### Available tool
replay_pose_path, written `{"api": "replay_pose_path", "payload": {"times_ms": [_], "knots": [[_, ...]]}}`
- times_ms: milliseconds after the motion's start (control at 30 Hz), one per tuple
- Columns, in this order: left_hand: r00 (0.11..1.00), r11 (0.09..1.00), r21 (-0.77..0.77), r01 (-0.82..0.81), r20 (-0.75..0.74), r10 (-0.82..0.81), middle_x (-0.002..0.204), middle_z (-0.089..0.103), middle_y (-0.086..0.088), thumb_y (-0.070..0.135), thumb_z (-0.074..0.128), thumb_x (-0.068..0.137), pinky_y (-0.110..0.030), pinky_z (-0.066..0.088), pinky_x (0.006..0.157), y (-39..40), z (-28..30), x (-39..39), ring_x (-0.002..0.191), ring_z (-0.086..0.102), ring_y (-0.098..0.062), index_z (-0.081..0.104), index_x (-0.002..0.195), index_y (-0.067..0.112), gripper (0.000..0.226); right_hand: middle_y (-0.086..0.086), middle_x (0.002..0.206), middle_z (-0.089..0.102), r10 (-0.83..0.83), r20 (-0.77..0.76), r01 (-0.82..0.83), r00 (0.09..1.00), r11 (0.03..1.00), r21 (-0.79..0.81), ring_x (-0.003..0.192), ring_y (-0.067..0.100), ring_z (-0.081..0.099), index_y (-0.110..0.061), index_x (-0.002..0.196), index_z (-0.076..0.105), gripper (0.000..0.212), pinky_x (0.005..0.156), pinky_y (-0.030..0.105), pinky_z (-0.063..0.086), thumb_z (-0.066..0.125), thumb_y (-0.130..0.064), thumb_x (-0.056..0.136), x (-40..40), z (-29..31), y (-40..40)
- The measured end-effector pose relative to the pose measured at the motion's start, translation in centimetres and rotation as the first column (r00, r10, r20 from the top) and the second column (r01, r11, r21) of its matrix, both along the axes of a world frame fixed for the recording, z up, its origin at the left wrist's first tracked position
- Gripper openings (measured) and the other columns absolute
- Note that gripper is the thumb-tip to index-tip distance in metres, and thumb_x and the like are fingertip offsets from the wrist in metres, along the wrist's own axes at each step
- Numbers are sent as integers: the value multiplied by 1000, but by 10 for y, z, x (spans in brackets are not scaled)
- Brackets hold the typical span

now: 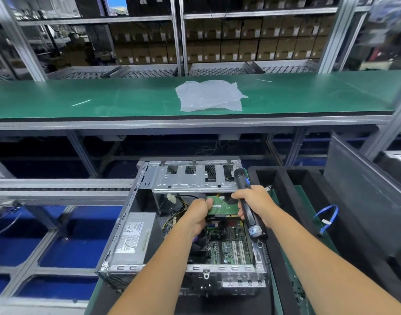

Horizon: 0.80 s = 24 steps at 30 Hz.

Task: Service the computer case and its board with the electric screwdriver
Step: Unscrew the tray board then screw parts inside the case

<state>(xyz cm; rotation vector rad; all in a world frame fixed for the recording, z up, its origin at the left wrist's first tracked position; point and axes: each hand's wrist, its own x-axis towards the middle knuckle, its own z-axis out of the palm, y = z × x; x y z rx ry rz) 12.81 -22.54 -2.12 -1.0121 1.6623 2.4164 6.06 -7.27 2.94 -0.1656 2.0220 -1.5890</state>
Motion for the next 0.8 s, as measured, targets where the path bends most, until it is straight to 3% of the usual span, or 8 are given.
{"api": "replay_pose_path", "payload": {"times_ms": [100, 200, 333, 500, 567, 633, 700, 800], "knots": [[996, 991, 107, -86, -20, 89, 106, 65, -19, 16, 42, 101, -45, 53, 85, 5, 3, -6, 95, 63, -33, 55, 106, -1, 22, 11, 54, 56, -2, 7, 2, 1000, 1000, -3, 42, 27, 54, -3, 85, 59, 12, 45, 29, 48, 69, -9, 83, 0, -1, 0], [992, 971, 220, -94, -61, 110, 94, 64, -15, 0, 48, 91, -36, 52, 73, 4, 8, -4, 83, 61, -28, 58, 96, -2, 11, 13, 57, 56, -8, 18, 8, 1000, 1000, -10, 42, 27, 54, -2, 88, 58, 14, 45, 30, 47, 69, -9, 83, -1, -2, -1], [995, 986, 148, -82, -46, 90, 86, 57, -14, -20, 48, 80, -26, 46, 58, 1, 11, -2, 66, 54, -22, 52, 98, -11, 21, 11, 54, 55, -6, 24, 7, 1000, 1000, -18, 42, 27, 54, -4, 86, 57, 12, 45, 30, 47, 67, -9, 84, -3, -4, -1], [985, 985, 29, -168, -33, 168, 115, 55, -19, -18, 49, 88, -29, 50, 82, 6, 4, -8, 91, 58, -22, 38, 129, -12, 43, 12, 55, 57, 6, 20, -6, 1000, 1000, -9, 43, 28, 56, -2, 88, 58, 14, 47, 31, 48, 68, -10, 83, -3, -4, -1], [971, 972, 54, -231, -48, 233, 123, 48, -20, -15, 41, 92, -28, 52, 83, 11, 2, -14, 87, 62, -20, 26, 139, -9, 49, 12, 55, 58, 5, 10, -5, 1000, 1000, -2, 42, 28, 56, -2, 87, 58, 15, 46, 30, 49, 69, -11, 82, -3, -4, -1], [961, 960, 88, -268, -43, 272, 103, 57, -22, -12, 35, 95, -26, 58, 70, 16, 0, -20, 70, 68, -18, 23, 139, -7, 46, 12, 54, 58, -2, 7, 2, 1000, 1000, 1, 42, 27, 56, -3, 85, 58, 14, 45, 29, 48, 69, -10, 82, -3, -4, -1], [970, 970, -23, -243, -31, 242, 80, 63, -19, -8, 41, 95, -23, 58, 57, 19, -5, -24, 56, 68, -16, 33, 129, -14, 35, 11, 52, 57, 0, 5, 0, 1000, 1000, 4, 42, 27, 56, -4, 84, 58, 13, 44, 29, 48, 69, -10, 81, -4, -5, -1], [979, 960, -199, -196, 9, 201, 72, 64, -12, 1, 51, 95, -23, 56, 53, 17, -10, -23, 47, 65, -14, 52, 106, -8, 15, 10, 53, 57, 3, 6, -3, 1000, 1000, 5, 43, 27, 57, -4, 86, 58, 14, 45, 30, 49, 69, -10, 81, -6, -6, -1]]}}
